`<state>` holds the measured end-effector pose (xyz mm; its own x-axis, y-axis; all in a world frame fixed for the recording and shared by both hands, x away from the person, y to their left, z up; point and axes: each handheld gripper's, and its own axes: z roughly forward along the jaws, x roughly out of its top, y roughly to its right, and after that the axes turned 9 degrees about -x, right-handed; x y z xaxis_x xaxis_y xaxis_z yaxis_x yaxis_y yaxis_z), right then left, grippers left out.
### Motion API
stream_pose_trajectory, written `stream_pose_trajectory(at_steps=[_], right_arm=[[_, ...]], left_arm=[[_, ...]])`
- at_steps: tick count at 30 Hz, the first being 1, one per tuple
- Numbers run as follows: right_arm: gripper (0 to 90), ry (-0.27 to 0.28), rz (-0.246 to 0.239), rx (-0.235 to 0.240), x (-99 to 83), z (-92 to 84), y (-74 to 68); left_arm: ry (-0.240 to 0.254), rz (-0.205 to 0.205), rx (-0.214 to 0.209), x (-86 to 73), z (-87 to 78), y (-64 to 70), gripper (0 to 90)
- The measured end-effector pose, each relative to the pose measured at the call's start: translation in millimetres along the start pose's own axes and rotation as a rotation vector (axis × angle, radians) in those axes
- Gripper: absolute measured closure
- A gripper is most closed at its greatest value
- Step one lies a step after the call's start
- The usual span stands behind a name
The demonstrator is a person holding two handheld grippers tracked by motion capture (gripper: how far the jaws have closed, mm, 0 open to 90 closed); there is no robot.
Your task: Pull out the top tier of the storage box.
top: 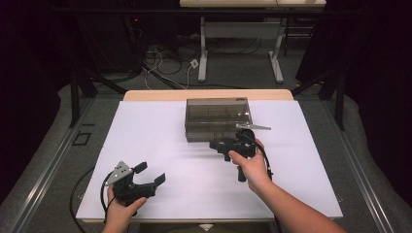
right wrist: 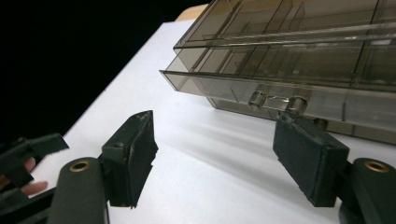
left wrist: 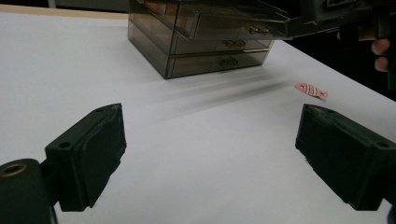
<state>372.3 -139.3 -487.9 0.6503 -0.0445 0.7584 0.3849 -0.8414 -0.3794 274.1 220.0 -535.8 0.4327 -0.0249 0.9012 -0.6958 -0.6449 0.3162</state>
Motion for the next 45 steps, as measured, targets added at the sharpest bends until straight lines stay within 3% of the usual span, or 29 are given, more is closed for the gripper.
stream_pose_trajectory(at_steps=[3, 5, 8, 14, 21, 28, 31, 37, 45], right_arm=[[23.9, -0.002, -0.037, -0.033, 3.9, -3.3, -1.5], [19.4, -0.015, -0.075, -0.003, 5.8, -6.4, -0.3], [17.0, -0.013, -0.099, -0.017, 9.8, -9.5, -1.2], [16.3, -0.015, -0.224, -0.096, 19.6, -13.7, -7.4], [16.5, -0.044, -0.305, -0.112, 30.4, -15.4, -10.2], [22.5, -0.068, -0.415, -0.125, 40.3, -15.2, -10.4], [26.0, -0.064, -0.492, -0.125, 45.2, -15.3, -12.0], [29.1, -0.054, -0.542, -0.125, 50.8, -14.9, -13.1], [38.4, -0.085, -0.625, -0.117, 58.5, -13.3, -16.8]], left_arm=[[0.000, 0.000, 0.000, 0.0, 0.0, 0.0, 8.4], [0.000, -0.001, -0.001, -0.1, 0.2, 0.0, 8.4], [-0.001, -0.003, -0.001, -0.2, 0.5, 0.0, 8.4], [-0.003, -0.006, 0.001, -0.3, 0.5, -0.3, 8.4], [-0.004, -0.006, 0.001, -0.4, 0.6, -0.4, 8.4], [-0.005, -0.009, 0.002, -0.4, 0.5, -0.7, 8.4], [-0.005, -0.009, 0.002, -0.5, 0.6, -0.7, 8.4], [-0.004, -0.010, 0.003, -0.5, 0.6, -0.8, 8.4], [-0.004, -0.010, 0.003, -0.6, 0.8, -1.0, 8.4]])
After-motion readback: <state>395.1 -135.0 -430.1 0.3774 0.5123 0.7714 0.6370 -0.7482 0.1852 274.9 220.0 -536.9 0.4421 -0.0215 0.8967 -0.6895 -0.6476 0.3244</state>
